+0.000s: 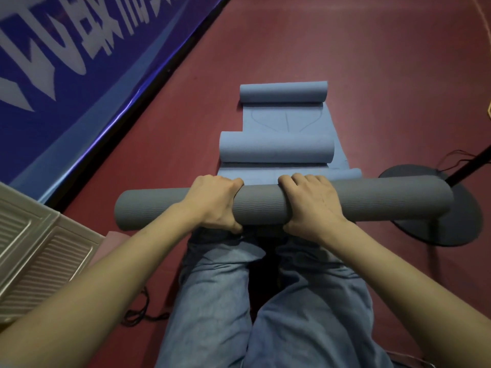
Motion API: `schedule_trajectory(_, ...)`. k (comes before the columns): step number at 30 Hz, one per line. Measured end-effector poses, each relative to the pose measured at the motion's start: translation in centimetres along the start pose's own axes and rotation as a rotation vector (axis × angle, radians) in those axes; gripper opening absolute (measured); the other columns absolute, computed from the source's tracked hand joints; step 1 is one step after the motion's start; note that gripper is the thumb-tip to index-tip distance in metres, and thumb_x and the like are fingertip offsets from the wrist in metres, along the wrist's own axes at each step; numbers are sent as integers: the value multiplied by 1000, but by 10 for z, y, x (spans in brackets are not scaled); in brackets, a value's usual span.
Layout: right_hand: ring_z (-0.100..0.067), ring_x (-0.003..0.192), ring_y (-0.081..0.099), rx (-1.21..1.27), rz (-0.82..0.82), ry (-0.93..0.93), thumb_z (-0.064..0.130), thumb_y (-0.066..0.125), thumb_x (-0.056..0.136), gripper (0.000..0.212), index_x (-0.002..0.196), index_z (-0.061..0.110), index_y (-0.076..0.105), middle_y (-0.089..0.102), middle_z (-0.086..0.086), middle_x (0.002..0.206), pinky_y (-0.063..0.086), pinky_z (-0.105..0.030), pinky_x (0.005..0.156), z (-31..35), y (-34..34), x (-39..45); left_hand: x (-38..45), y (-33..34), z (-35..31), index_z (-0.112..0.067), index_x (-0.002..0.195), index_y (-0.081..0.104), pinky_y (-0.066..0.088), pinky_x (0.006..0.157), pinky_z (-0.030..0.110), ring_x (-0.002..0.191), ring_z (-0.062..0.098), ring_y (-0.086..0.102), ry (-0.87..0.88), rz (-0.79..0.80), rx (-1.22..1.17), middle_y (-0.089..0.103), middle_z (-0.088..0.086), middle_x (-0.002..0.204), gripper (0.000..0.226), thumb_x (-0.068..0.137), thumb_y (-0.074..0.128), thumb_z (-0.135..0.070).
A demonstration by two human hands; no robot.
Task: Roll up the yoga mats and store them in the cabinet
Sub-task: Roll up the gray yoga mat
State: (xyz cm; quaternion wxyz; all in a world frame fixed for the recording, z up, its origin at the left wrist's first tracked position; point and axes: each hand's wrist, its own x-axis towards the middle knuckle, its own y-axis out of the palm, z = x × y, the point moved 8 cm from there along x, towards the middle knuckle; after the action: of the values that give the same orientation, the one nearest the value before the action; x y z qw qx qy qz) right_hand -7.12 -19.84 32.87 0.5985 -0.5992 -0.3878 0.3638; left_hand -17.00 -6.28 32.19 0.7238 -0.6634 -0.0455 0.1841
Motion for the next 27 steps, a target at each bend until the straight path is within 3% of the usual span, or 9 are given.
schedule_trajectory(5, -25, 90, 58, 16, 36, 8, 45, 79, 49, 73, 113, 26, 51, 60, 4, 99, 28, -34, 75, -1, -5, -14, -15, -3, -11, -26, 102, 53, 44, 63, 35, 79, 30, 64, 15, 8, 48, 70, 0, 91, 77, 47, 71, -77)
schedule_trajectory(9, -26, 95, 58, 51, 95, 5, 45, 79, 52, 71, 115, 25, 51, 61, 3, 103, 27, -33, 75, 9, -11, -26, -30, -7, -12, -26, 102, 55, 53, 68, 37, 70, 28, 57, 8, 81, 46, 67, -2, 84, 80, 45, 71, -80)
schedule_trajectory(16, -25, 94, 57, 23, 189, -35, 51, 77, 55, 67, 109, 24, 46, 61, 3, 102, 26, -35, 75, 37, -20, -71, -80, -1, -29, -30, 104, 53, 48, 67, 34, 82, 24, 67, 60, 137, 38, 70, -4, 90, 75, 50, 65, -80)
schedule_trajectory(20, -24, 97, 57, 53, 227, -33, 52, 77, 57, 69, 116, 27, 51, 63, 5, 105, 27, -34, 77, 43, -16, -83, -91, 0, -31, -33, 105, 53, 48, 66, 33, 82, 21, 66, 72, 164, 2, 68, -8, 88, 74, 50, 65, -81)
schedule_trajectory(24, -23, 93, 62, 103, 316, -28, 59, 77, 51, 69, 110, 30, 58, 67, 7, 99, 35, -34, 75, 39, -9, -66, -79, 9, -22, -36, 98, 52, 48, 66, 34, 76, 16, 58, 49, 241, -123, 58, -14, 80, 76, 43, 71, -84)
schedule_trajectory(27, -26, 88, 63, 78, 343, -80, 58, 78, 53, 64, 104, 26, 56, 67, 3, 97, 35, -33, 70, 39, -7, -53, -68, 17, -18, -37, 102, 49, 44, 78, 34, 93, 12, 44, 83, 275, -211, 43, -17, 97, 85, 38, 72, -88)
